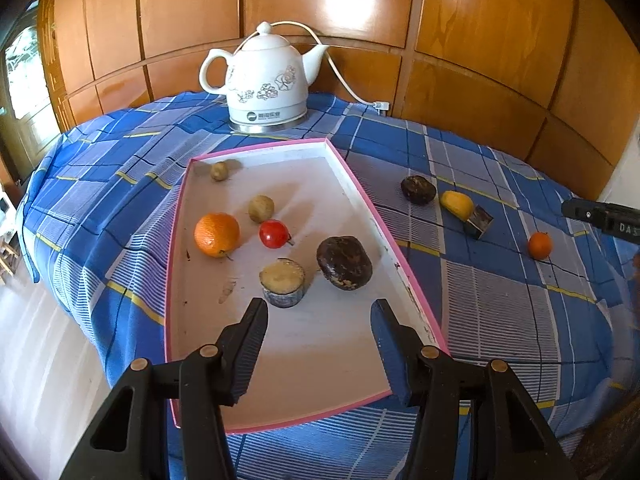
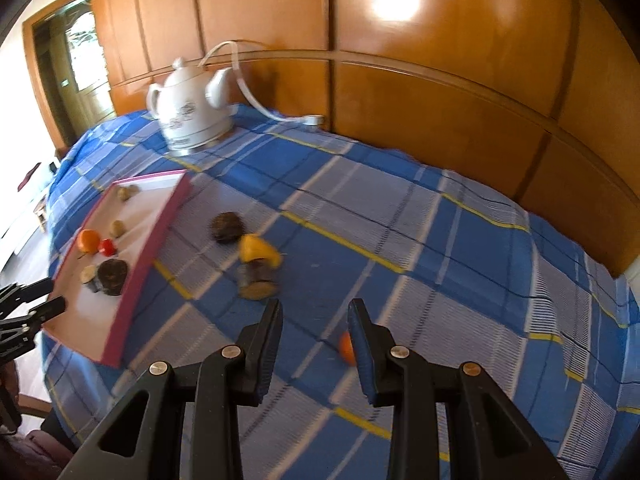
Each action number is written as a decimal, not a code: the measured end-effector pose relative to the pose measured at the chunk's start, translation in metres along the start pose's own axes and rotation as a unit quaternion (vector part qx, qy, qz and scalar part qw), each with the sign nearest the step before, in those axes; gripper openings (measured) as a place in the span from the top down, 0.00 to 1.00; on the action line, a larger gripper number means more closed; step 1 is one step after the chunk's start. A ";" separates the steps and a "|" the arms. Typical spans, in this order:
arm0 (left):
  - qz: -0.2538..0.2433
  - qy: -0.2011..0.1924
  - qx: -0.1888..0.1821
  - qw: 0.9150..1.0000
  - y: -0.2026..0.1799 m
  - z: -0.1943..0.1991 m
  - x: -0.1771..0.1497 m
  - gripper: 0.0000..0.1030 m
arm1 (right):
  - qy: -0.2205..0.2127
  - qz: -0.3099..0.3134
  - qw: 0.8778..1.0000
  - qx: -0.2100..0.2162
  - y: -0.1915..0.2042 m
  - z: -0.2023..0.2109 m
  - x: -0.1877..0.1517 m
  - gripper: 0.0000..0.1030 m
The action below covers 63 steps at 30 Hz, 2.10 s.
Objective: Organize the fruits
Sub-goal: 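Move the left tool toward the dark round fruit while the right tool withdraws from the tray, then lower the left tool onto the dark round fruit and close it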
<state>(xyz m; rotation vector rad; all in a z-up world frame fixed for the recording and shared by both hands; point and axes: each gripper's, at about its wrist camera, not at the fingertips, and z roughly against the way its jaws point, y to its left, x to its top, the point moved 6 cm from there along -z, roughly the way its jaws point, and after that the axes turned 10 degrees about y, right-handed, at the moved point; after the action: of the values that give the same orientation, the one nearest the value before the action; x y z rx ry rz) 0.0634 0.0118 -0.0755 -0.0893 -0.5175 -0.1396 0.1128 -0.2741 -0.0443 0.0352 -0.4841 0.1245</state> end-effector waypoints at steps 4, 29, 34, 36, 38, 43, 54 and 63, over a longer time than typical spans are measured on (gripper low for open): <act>-0.011 0.002 -0.001 1.000 -0.008 -0.002 0.003 0.47 | -0.004 -0.052 0.999 -0.010 -0.040 -0.009 -0.006 0.67; -0.048 0.040 -0.075 0.995 -0.085 -0.041 0.073 0.48 | 0.012 -0.238 0.971 -0.001 -0.119 -0.014 -0.022 0.67; -0.044 0.051 -0.086 0.994 -0.098 -0.063 0.103 0.48 | 0.012 -0.232 0.973 0.008 -0.115 -0.014 -0.020 0.67; -0.032 0.066 -0.097 0.993 -0.101 -0.075 0.113 0.48 | 0.013 -0.231 0.973 0.011 -0.113 -0.015 -0.020 0.67; -0.017 0.079 -0.105 0.991 -0.104 -0.089 0.125 0.47 | 0.016 -0.229 0.973 0.014 -0.111 -0.017 -0.019 0.67; 0.012 0.105 -0.109 0.988 -0.108 -0.119 0.148 0.44 | 0.016 -0.224 0.974 0.022 -0.108 -0.017 -0.017 0.67; 0.026 0.155 -0.089 0.983 -0.113 -0.167 0.157 0.40 | 0.022 -0.223 0.974 0.027 -0.107 -0.020 -0.016 0.66; 0.011 0.136 -0.101 0.985 -0.101 -0.150 0.147 0.54 | 0.050 -0.224 0.972 0.057 -0.102 -0.037 -0.019 0.66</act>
<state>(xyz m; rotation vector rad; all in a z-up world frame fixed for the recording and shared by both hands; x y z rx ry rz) 0.2465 -0.1220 -0.1269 -0.2708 -0.2289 -0.1798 0.1259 -0.3753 -0.0863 0.2477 -0.3582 -0.2885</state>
